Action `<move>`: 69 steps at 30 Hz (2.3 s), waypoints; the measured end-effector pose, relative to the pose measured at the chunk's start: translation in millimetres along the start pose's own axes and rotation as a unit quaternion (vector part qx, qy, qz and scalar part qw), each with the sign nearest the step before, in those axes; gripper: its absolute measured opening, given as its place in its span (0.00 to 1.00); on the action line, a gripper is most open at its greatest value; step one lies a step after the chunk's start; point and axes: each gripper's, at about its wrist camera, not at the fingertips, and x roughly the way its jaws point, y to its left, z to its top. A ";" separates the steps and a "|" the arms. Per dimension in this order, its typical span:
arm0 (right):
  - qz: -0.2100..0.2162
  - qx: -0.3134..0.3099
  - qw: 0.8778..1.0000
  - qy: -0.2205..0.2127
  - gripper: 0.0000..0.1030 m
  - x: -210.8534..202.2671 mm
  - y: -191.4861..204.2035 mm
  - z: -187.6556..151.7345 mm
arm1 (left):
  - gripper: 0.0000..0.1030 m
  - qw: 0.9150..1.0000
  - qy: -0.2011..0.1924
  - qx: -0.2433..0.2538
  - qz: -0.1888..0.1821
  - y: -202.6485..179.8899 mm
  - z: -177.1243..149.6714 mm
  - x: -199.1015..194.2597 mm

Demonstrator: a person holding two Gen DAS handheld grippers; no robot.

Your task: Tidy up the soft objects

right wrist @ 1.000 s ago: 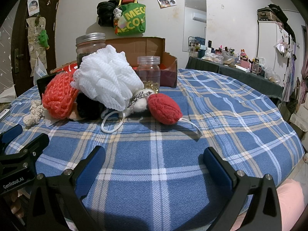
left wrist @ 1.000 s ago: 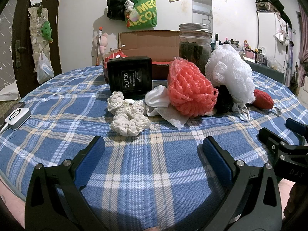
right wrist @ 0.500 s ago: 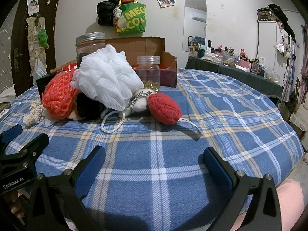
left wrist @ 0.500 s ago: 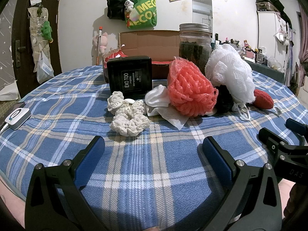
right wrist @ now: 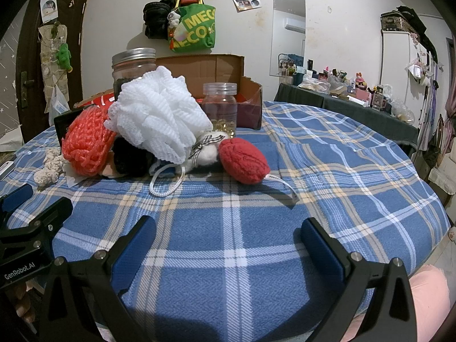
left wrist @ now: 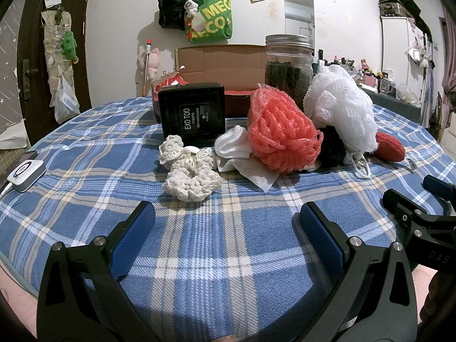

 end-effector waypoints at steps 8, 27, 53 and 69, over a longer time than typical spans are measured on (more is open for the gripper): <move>0.000 0.000 1.000 0.000 1.00 0.2 0.0 0.2 | 1.00 1.000 0.000 0.000 0.000 0.1 -0.1 0.0; 0.011 0.003 1.000 0.002 1.00 -0.4 -1.8 0.7 | 1.00 1.000 0.009 0.004 -0.009 -3.1 2.6 2.2; 0.082 0.010 0.995 -0.047 1.00 -8.3 -4.8 66.9 | 1.00 0.999 -0.003 0.002 -0.054 31.9 66.6 -3.7; 0.231 -0.053 0.971 0.013 1.00 34.0 -6.0 107.3 | 0.95 0.987 0.040 0.057 -0.145 -3.9 88.1 23.8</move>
